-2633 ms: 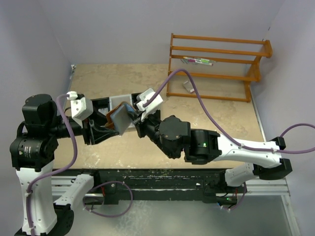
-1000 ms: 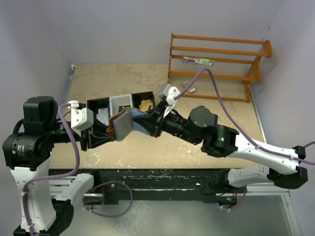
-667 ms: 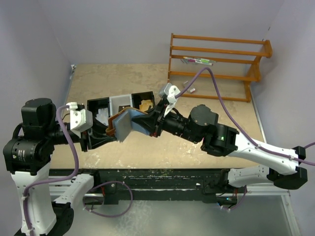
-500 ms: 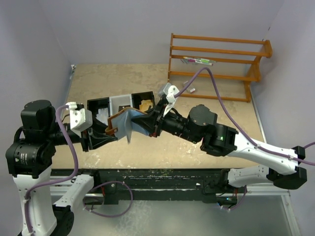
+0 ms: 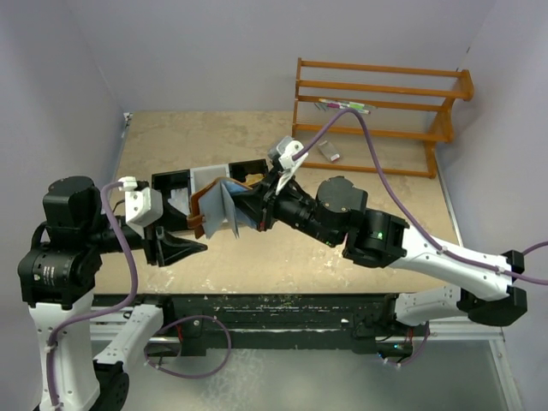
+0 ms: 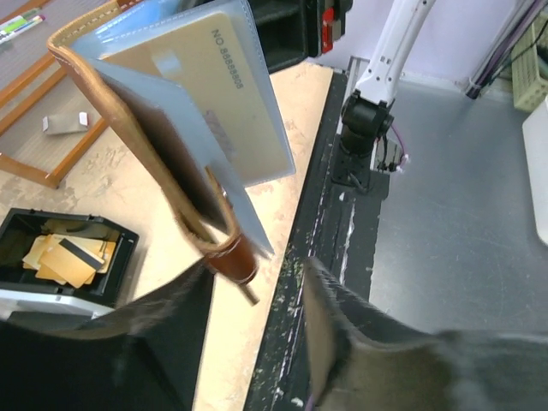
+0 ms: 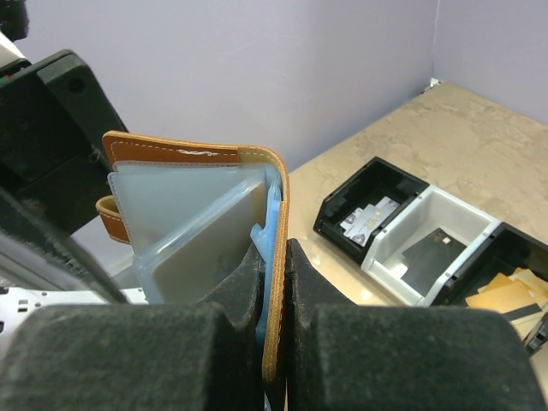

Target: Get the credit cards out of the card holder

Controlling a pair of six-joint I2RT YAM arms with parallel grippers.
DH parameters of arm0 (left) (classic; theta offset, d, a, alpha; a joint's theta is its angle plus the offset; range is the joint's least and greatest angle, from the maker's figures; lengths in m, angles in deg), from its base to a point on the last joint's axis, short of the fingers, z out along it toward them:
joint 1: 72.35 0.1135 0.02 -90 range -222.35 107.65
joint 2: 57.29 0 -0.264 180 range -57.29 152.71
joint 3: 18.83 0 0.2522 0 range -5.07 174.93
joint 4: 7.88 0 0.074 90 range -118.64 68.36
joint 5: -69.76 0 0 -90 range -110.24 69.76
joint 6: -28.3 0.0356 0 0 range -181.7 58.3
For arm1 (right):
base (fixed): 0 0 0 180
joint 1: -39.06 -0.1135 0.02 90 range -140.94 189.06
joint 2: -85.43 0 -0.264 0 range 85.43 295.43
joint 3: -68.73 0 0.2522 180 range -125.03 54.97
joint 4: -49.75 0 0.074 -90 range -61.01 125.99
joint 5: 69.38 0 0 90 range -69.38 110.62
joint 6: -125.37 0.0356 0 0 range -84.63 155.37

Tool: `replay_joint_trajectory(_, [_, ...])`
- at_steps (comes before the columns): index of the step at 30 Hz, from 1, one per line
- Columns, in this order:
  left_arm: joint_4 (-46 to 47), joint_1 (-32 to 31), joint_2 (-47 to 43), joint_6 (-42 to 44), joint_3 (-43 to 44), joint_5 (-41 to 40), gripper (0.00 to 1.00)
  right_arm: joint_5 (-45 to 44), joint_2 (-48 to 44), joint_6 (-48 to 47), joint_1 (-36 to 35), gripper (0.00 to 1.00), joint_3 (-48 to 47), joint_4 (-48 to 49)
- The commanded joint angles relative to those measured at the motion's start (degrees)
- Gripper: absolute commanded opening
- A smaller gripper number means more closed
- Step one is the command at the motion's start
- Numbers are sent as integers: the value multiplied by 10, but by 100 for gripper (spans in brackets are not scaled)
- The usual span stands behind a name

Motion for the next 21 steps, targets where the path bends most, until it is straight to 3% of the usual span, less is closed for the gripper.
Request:
replay_joint_trajectory(1, [78, -2, -20, -56, -27, -2, 59, -42, 5, 8, -7, 0, -38, 3])
replay_joint_trajectory(9, [148, -1, -23, -118, -58, 18, 60, -108, 28, 3, -35, 0, -68, -15])
replay_joint_trajectory(21, [209, -1, -35, -158, -89, -35, 62, -122, 32, 4, -40, 0, -68, -2])
